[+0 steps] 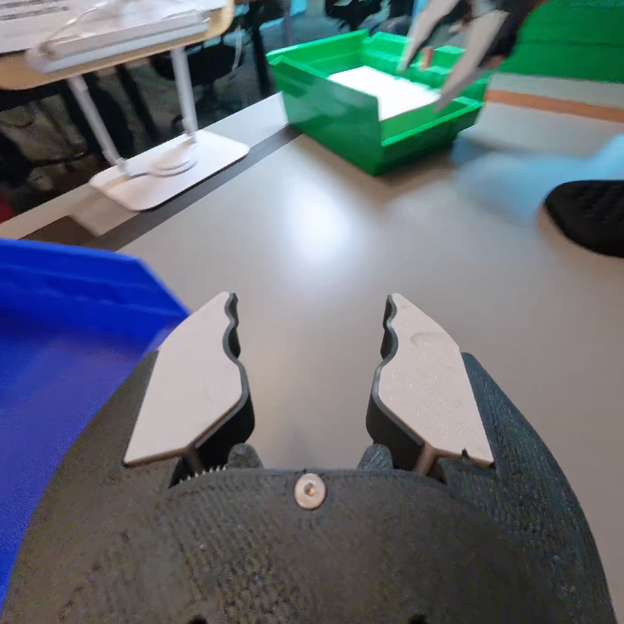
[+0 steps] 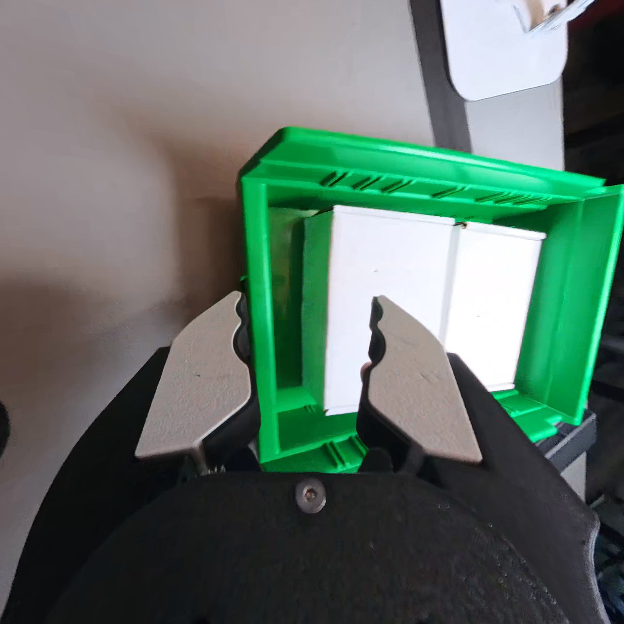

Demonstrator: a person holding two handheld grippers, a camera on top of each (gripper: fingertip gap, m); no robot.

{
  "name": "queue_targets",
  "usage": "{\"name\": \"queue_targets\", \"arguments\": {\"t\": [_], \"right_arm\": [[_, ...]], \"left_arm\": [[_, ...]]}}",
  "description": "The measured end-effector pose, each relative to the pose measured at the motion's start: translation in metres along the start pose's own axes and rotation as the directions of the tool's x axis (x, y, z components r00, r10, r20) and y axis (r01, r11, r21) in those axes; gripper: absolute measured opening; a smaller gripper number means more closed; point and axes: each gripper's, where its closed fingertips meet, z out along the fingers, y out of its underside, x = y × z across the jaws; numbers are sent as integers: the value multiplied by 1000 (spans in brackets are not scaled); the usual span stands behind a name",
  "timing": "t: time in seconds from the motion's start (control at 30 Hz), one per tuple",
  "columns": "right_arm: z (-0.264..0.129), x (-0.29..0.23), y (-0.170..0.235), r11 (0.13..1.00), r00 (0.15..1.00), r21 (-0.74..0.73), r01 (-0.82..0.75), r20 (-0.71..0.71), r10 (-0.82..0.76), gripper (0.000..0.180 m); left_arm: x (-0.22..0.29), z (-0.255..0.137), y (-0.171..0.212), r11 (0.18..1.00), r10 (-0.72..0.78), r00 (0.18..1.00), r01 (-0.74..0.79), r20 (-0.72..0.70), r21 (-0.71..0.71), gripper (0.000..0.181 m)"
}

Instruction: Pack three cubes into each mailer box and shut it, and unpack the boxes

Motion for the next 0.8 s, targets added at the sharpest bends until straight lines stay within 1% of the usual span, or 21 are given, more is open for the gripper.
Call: {"name": "queue_targets", "arguments": {"t": [0.07, 0.17, 0.3, 0.37, 0.43, 0.5, 0.53, 0.57, 0.63, 0.73, 0.8], "right_arm": [[7, -20, 12, 999, 1000, -39, 8, 15, -8, 70], [21, -40, 30, 994, 999, -103, 26, 24, -23, 71], [37, -53, 39, 986, 999, -162, 43, 30, -38, 67], [45, -52, 41, 981, 998, -188, 58, 21, -55, 64], [52, -53, 41, 978, 998, -199, 64, 27, -60, 61], [56, -50, 34, 982, 998, -177, 62, 20, -59, 53], [57, -47, 31, 983, 997, -170, 71, 5, -71, 49], [59, -44, 28, 983, 996, -163, 86, -15, -89, 44], [61, -37, 23, 981, 990, -150, 119, -63, -129, 28], [63, -42, 14, 987, 992, -119, 107, -57, -114, 28], [63, -50, 7, 984, 989, -120, 131, -52, -138, 28]], "left_arm": [[-32, -10, 9, 996, 26, 996, -19, 83, -89, 83], [-80, -19, 37, 956, 127, 975, -71, 185, -284, 83], [-110, -16, 68, 887, 141, 977, -55, 157, -458, 78], [-120, -12, 81, 837, 192, 971, -87, 141, -540, 76], [-126, -7, 91, 786, 249, 963, -137, 105, -603, 65], [-138, -2, 96, 754, 328, 939, -193, 105, -627, 45], [-138, 0, 98, 748, 330, 941, -209, 79, -630, 39], [-134, 4, 100, 751, 311, 950, -221, 37, -622, 28], [-132, 8, 99, 755, 308, 951, -241, 6, -609, 28], [-128, 14, 97, 748, 336, 942, -275, -13, -604, 27], [-121, 20, 94, 740, 357, 933, -302, -29, -600, 27]]}}
